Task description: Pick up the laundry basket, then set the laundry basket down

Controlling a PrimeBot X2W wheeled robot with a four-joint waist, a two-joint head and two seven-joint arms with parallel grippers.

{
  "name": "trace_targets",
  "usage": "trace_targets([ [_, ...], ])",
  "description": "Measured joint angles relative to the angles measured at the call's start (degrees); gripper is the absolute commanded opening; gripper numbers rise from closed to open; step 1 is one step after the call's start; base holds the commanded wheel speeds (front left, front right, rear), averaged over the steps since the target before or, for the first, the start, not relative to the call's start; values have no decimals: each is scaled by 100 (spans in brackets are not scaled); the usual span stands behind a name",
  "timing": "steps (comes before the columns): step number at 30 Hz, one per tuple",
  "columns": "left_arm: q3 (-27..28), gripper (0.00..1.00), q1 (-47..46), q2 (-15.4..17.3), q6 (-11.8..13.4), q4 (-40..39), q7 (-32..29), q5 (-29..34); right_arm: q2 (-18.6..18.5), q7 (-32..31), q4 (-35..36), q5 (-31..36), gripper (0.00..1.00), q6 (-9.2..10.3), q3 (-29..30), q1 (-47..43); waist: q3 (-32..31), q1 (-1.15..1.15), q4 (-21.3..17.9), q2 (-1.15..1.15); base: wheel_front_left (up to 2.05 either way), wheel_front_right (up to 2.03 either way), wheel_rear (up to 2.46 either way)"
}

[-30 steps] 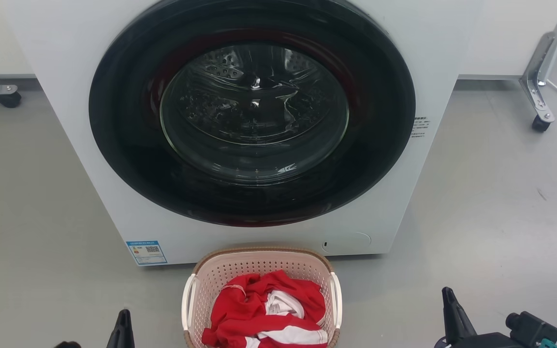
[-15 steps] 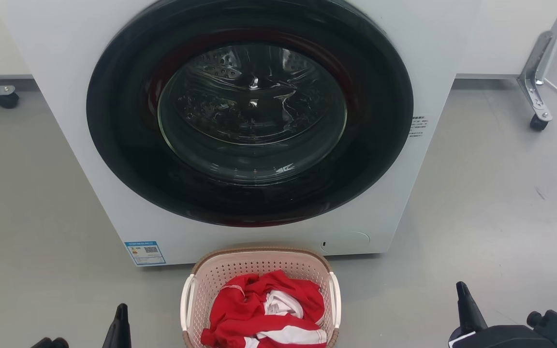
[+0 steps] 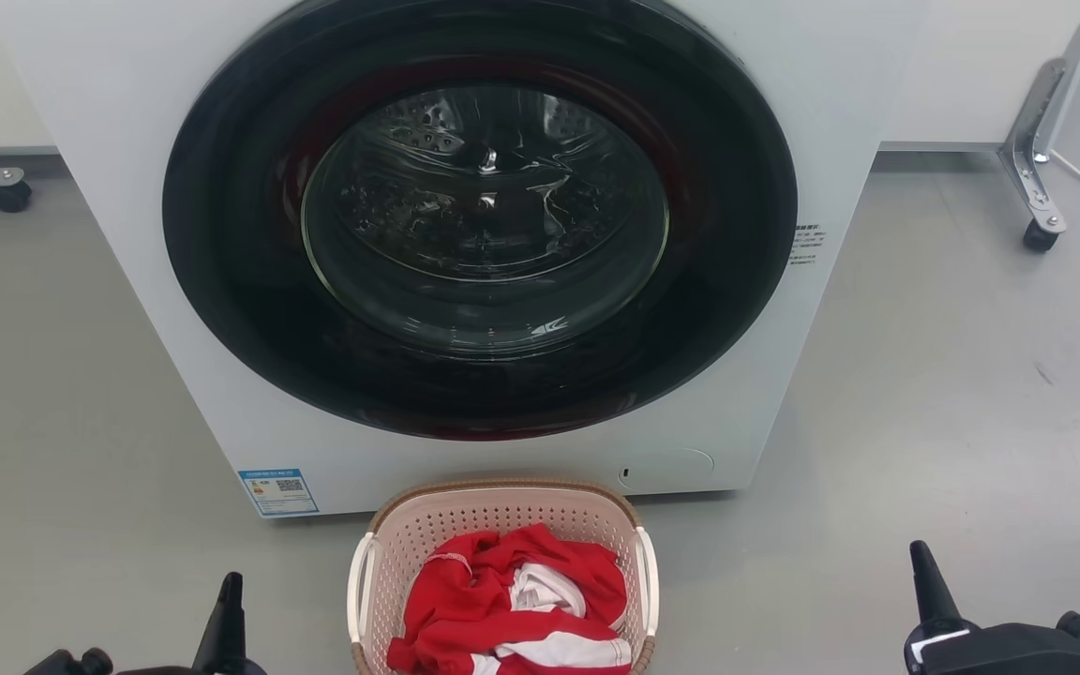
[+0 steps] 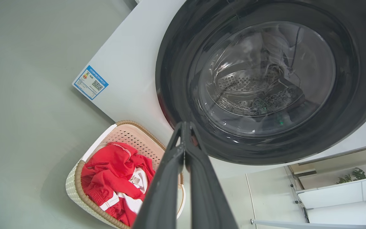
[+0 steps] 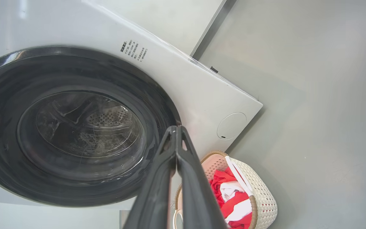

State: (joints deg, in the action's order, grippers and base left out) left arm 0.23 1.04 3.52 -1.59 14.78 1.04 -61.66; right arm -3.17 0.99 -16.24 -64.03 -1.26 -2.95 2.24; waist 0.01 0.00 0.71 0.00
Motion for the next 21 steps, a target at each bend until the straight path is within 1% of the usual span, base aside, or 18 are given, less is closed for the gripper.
trace_targets([
  [21,290,0,-320,-45,-303,130,-441,-1700,36,-415,-57,-1577,0,-327,600,181,5,0,-41,0,0,0,0],
])
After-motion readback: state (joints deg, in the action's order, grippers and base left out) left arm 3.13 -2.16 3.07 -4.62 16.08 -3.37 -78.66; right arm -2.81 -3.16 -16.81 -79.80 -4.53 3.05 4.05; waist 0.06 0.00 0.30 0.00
